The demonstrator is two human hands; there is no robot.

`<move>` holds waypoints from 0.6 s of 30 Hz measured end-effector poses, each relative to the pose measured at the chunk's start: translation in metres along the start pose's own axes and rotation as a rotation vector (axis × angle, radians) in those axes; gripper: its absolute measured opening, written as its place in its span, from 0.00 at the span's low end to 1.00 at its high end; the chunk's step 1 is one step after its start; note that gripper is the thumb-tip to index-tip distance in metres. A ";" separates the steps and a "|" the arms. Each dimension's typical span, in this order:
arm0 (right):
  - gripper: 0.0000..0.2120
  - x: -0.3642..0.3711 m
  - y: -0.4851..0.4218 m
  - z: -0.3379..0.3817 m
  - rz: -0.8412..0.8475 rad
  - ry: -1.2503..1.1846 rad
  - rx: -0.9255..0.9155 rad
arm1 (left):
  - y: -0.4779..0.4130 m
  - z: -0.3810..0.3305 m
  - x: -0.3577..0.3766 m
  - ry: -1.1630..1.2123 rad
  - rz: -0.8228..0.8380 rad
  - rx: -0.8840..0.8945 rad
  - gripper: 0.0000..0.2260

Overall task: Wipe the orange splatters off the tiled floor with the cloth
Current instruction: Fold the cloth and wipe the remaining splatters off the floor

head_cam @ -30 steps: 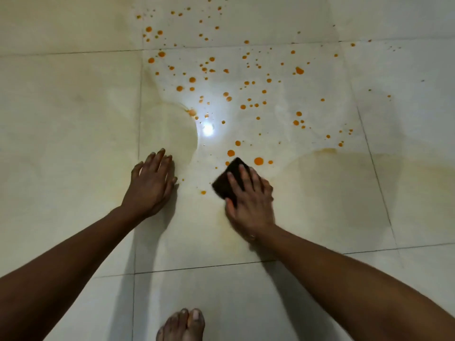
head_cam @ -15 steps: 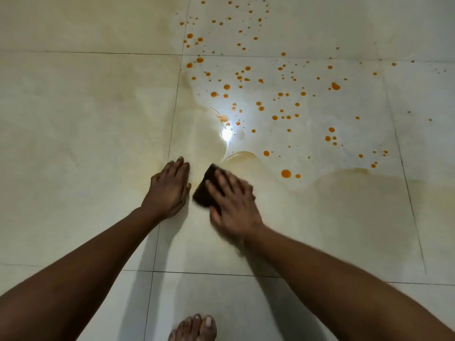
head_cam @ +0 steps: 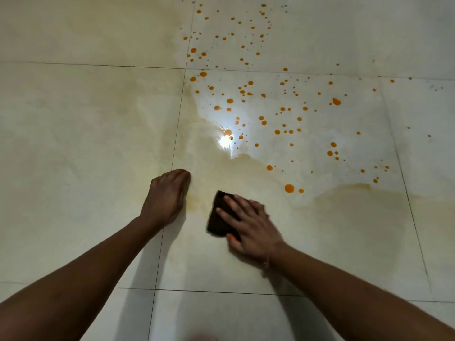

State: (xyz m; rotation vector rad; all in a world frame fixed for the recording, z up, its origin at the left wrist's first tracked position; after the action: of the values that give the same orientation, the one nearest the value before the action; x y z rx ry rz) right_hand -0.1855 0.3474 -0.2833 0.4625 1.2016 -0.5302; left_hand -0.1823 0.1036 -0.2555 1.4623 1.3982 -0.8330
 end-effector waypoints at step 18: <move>0.32 -0.025 0.067 -0.072 -0.093 0.038 0.556 | -0.095 -0.139 0.066 0.034 0.052 0.449 0.22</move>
State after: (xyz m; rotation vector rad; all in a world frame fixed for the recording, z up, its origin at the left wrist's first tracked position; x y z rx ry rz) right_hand -0.2053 0.4466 -0.2773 0.8927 1.1069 -0.9461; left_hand -0.2845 0.2511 -0.2834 1.8480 1.2406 -1.1443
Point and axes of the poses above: each hand's wrist, its own y-axis away from the middle knuckle, its own x-axis out of the palm, z = x × y, the point moved 3 cm from there along -y, towards the middle knuckle, and after that the axes turned 2 degrees about -z, right-handed, at the moved point
